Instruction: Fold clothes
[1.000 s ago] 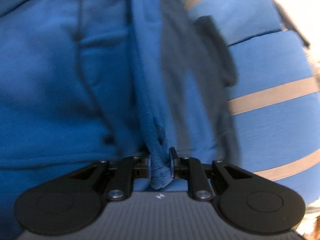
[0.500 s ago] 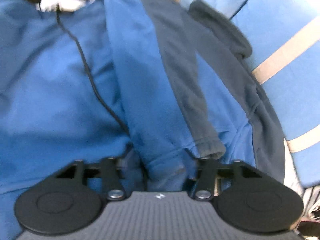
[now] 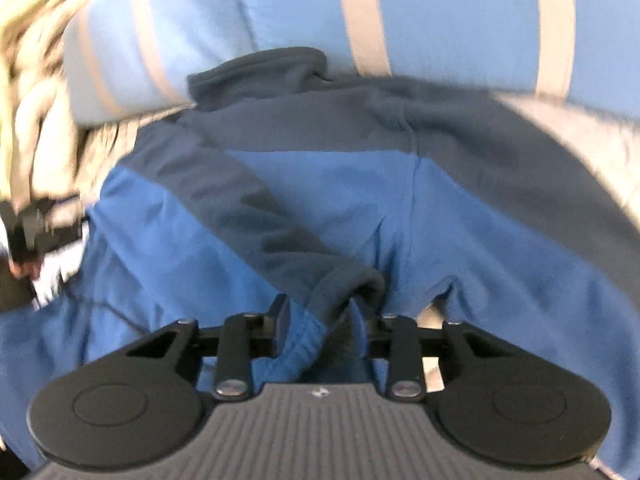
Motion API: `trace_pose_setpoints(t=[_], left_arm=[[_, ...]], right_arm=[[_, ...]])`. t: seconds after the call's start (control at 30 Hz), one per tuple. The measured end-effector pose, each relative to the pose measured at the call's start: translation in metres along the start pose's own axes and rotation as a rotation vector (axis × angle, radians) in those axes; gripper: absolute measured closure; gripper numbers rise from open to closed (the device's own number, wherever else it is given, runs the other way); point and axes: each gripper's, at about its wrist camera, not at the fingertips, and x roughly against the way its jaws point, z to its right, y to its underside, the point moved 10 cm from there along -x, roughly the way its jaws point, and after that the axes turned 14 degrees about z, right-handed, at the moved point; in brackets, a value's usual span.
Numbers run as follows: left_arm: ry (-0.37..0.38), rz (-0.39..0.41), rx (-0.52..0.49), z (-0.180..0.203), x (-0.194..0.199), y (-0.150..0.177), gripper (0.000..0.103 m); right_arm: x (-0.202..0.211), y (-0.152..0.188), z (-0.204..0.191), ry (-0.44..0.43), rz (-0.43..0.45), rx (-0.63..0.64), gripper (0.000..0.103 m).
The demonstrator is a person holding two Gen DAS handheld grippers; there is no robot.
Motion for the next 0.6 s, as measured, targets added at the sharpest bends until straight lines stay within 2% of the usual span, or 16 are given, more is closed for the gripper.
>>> trace_pose_setpoints(t=[0.1, 0.17, 0.23, 0.3, 0.47, 0.6], left_arm=[[-0.001, 0.000, 0.006, -0.001, 0.000, 0.001, 0.037], [-0.004, 0.002, 0.004, -0.001, 0.001, 0.001, 0.036], [-0.012, 0.004, -0.008, -0.002, 0.000, 0.001, 0.033], [-0.021, 0.004, -0.018, -0.003, -0.002, 0.001, 0.029], [-0.012, -0.016, 0.048, -0.007, -0.004, 0.003, 0.028], [-0.016, -0.017, 0.049, -0.007, -0.002, 0.003, 0.028]], right_arm=[[-0.013, 0.004, 0.009, 0.018, 0.008, -0.096, 0.071], [-0.016, 0.007, 0.014, 0.027, 0.006, -0.126, 0.089], [-0.017, 0.013, 0.015, 0.044, -0.003, -0.121, 0.093], [-0.015, 0.020, 0.014, 0.060, -0.017, -0.097, 0.094], [-0.015, 0.035, 0.023, 0.094, -0.042, -0.135, 0.095], [-0.016, 0.039, 0.023, 0.115, -0.042, -0.147, 0.094]])
